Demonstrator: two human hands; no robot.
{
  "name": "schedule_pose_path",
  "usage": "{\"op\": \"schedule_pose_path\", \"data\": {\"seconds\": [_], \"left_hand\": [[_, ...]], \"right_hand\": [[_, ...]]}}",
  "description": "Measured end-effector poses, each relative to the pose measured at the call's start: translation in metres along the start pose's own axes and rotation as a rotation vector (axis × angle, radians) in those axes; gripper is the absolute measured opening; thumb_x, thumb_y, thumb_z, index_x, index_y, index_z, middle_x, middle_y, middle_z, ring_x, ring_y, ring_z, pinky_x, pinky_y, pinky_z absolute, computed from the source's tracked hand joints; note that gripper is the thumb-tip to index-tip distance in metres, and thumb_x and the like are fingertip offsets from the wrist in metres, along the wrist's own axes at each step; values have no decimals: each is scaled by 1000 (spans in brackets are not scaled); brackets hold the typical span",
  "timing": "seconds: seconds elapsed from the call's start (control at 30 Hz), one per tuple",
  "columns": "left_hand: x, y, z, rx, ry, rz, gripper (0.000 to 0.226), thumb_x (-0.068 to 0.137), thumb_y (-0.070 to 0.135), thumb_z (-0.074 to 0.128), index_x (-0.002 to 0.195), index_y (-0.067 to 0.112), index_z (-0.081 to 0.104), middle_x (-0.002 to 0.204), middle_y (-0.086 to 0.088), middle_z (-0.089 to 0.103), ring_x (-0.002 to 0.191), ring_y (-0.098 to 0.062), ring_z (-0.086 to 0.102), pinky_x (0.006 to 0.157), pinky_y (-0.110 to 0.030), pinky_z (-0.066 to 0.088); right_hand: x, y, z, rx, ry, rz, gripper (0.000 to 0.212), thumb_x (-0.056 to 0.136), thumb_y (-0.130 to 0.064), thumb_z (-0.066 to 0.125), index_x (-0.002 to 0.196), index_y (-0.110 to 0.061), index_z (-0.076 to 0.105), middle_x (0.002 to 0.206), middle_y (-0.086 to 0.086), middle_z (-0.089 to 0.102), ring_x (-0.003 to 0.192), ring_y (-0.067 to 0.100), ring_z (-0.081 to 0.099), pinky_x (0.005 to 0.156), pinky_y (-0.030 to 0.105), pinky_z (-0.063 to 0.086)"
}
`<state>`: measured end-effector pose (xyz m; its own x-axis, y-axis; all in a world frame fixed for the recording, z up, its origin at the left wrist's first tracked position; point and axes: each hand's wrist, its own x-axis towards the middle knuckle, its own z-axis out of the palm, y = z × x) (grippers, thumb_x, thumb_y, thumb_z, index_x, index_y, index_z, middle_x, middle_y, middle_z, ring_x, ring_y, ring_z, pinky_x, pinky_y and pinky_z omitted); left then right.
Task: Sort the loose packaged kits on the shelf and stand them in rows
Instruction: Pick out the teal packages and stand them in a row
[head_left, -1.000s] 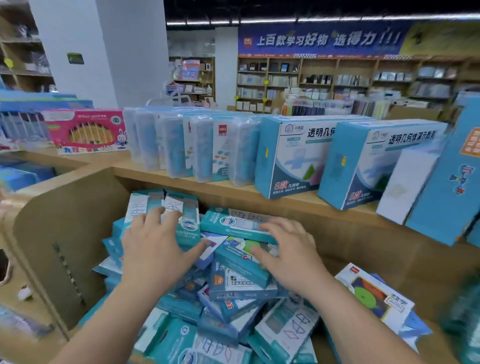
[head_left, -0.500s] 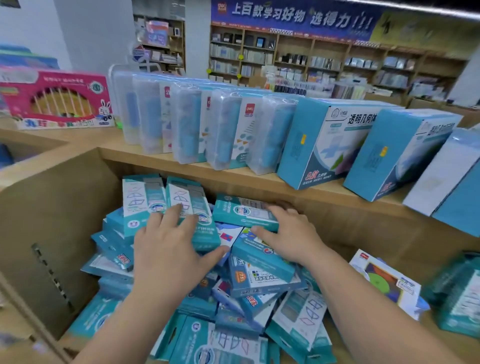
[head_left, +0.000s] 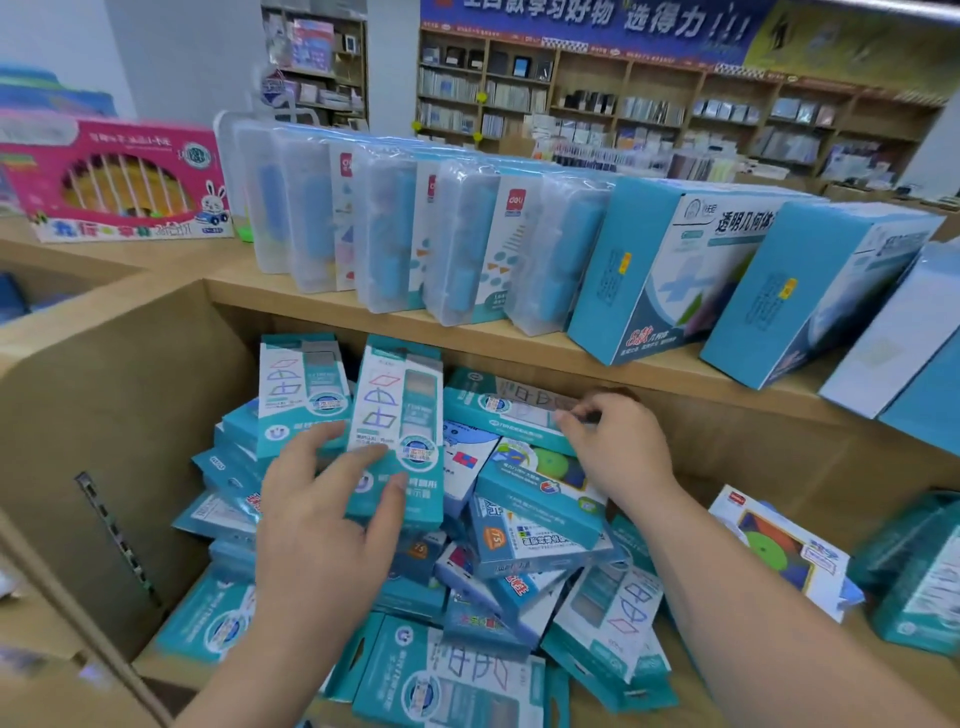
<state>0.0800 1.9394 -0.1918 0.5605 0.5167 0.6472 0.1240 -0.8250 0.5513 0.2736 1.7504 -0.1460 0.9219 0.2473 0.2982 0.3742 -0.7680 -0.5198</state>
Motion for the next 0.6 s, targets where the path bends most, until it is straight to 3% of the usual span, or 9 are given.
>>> {"op": "schedule_pose_path", "data": {"seconds": [0.1,0.23,0.37,0.47,0.53,0.6], "left_hand": [[-3,1,-2,-58,26,-155,41,84,36,75,117,12,68,121,-6,48,110,-16,47,85,-29,42],[-2,6,-5,-184,-24,-257,50,82,33,76,128,19,60,127,6,49,111,2,41,95,-26,39],[-1,18,-15,-374,-56,-415,47,83,33,77,122,41,52,120,22,48,105,-1,53,88,-36,52],[1,19,-25,-371,-128,-376,44,85,29,75,119,45,52,123,22,49,112,-5,51,96,-40,50],[3,19,-31,-372,-155,-326,40,88,25,72,116,46,53,123,21,50,111,-1,48,98,-37,46],[5,19,-34,-481,-182,-399,35,91,25,69,115,48,57,119,21,59,106,-7,61,89,-44,54]], "right_hand": [[1,3,2,-85,53,192,57,76,-71,66,97,-18,69,104,10,69,106,35,59,85,44,53],[-2,8,3,-71,-53,329,87,70,-87,54,117,-14,60,119,14,61,113,36,57,91,47,52],[-3,8,0,-24,-93,356,91,73,-86,54,127,-13,53,128,12,59,118,34,57,92,47,52],[-8,8,-1,55,-117,370,95,73,-85,55,137,-15,48,135,7,60,123,32,56,96,47,51],[-10,8,1,163,-53,363,92,70,-80,64,134,-15,51,131,6,63,118,30,59,94,49,52],[-12,6,2,311,21,359,78,71,-64,78,126,-15,55,122,4,67,110,27,64,91,48,55]]}}
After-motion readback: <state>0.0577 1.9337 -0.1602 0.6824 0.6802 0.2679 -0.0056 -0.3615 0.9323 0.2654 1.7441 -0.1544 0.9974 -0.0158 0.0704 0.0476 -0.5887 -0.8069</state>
